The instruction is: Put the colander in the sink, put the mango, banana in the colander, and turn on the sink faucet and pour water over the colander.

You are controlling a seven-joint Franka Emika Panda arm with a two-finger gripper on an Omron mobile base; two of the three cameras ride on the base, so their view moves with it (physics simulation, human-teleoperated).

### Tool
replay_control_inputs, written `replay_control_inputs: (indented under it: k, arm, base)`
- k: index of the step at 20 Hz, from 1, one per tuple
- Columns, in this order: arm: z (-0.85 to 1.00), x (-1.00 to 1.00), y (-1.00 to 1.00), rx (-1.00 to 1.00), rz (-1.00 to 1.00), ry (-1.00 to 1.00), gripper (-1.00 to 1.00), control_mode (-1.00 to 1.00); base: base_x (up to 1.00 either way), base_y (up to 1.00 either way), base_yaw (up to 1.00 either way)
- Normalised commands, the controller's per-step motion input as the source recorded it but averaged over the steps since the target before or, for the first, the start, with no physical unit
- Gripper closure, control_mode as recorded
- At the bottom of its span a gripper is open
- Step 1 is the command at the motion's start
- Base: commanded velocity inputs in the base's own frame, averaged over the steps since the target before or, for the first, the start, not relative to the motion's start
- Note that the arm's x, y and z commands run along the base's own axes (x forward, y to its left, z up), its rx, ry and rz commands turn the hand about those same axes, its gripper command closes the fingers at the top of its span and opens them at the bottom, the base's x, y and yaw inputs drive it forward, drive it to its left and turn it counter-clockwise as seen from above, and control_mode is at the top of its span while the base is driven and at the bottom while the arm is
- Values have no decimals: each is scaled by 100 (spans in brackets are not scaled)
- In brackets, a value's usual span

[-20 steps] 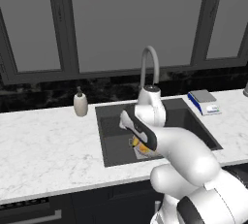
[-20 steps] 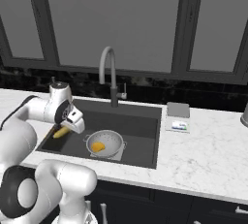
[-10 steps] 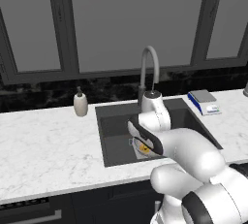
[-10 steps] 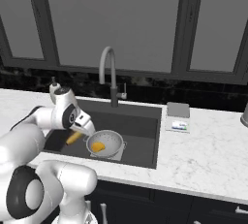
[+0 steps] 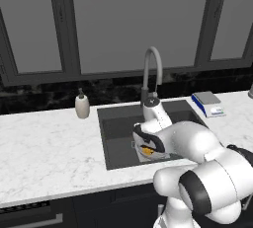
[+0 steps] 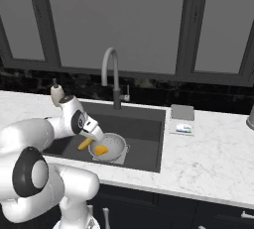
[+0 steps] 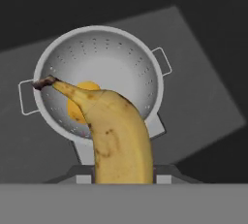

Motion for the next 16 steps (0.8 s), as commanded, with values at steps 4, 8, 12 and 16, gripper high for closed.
replay_control_inputs:
  k: [4,8,12,16]
  arm:
    - [-14,38,-5,0,-5,2,100,-100]
    - [-17,19,-12,0,-1,0,100,-100]
    - [-34,17,-6,0,0,4,100,-100]
    - [-29,19,-8,0,-2,7,100,-100]
  base:
    - [0,0,0]
    - [0,0,0]
    - [0,0,0]
    - [0,0,0]
